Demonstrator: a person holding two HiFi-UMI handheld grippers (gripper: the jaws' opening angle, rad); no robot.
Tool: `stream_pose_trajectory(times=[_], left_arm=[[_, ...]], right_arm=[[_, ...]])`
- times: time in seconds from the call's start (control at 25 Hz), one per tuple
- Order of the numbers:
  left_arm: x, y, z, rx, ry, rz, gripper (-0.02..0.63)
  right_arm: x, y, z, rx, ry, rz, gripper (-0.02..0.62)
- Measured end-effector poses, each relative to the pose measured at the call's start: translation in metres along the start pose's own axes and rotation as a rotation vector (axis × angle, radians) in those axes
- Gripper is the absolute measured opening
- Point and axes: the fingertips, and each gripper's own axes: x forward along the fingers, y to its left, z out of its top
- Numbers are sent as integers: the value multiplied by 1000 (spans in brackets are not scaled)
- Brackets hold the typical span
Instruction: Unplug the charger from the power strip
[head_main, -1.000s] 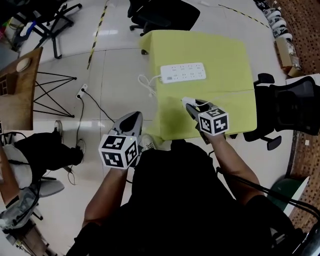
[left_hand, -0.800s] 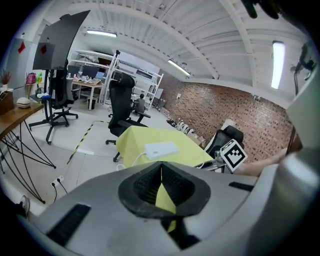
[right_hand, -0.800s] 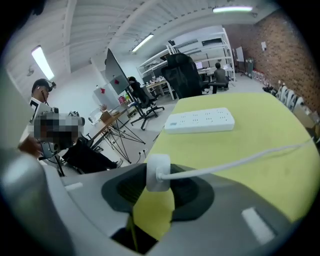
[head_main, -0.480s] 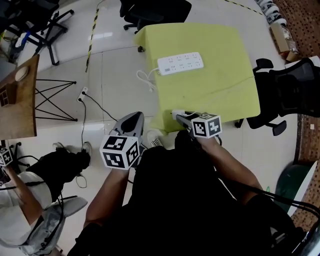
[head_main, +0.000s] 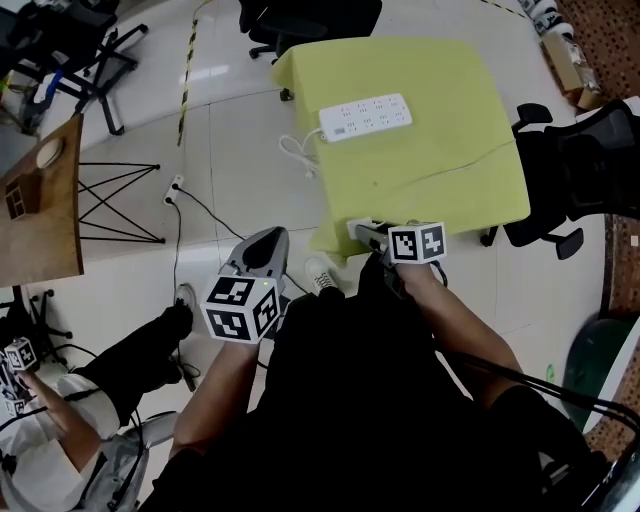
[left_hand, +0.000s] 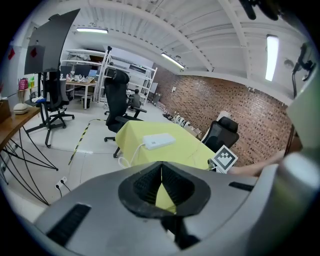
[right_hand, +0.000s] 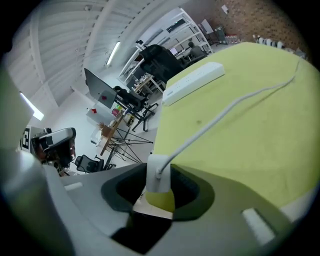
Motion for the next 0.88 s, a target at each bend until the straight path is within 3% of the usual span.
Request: stream_pose_trajectory(times=[0.16,0.36,0.68,0.88], left_arm=[[-1,-1,0,-8,-8,-7,8],[0,-3,5,-11,-33,-20,8],[0,-9,8,-18,-63,-39,8],[3,-16,7,-10,-70,-48,8]], right_arm=[[-6,-5,-2,-15,13,-27,168],[-12,-16,-6,-57,64,-94,256],[-39,-33,-10,-113,94,-213,261],[-66,-36,-4,-125,34,-247,258]])
